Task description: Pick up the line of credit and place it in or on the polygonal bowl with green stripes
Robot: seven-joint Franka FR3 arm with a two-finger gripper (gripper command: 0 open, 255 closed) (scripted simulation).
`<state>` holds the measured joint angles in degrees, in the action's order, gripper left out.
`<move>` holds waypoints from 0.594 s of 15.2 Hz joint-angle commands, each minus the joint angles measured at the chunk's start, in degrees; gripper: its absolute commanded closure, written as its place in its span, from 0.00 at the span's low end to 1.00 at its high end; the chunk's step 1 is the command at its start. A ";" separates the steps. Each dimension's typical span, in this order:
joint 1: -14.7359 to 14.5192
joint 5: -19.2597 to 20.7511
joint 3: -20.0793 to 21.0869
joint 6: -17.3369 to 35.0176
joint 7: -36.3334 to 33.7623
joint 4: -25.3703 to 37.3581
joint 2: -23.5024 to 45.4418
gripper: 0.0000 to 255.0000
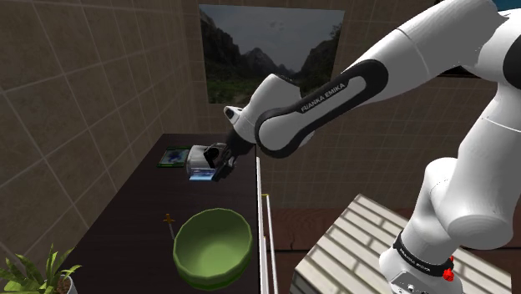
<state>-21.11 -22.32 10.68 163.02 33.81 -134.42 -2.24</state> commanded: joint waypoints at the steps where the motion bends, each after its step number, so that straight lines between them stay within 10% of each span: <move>1: 0.21 1.02 -0.08 -1.72 -1.03 0.58 -1.12 1.00; 9: 0.96 3.73 -0.18 -7.84 -3.88 3.34 -4.55 1.00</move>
<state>-20.21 -18.82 10.48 155.82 30.23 -131.23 -6.30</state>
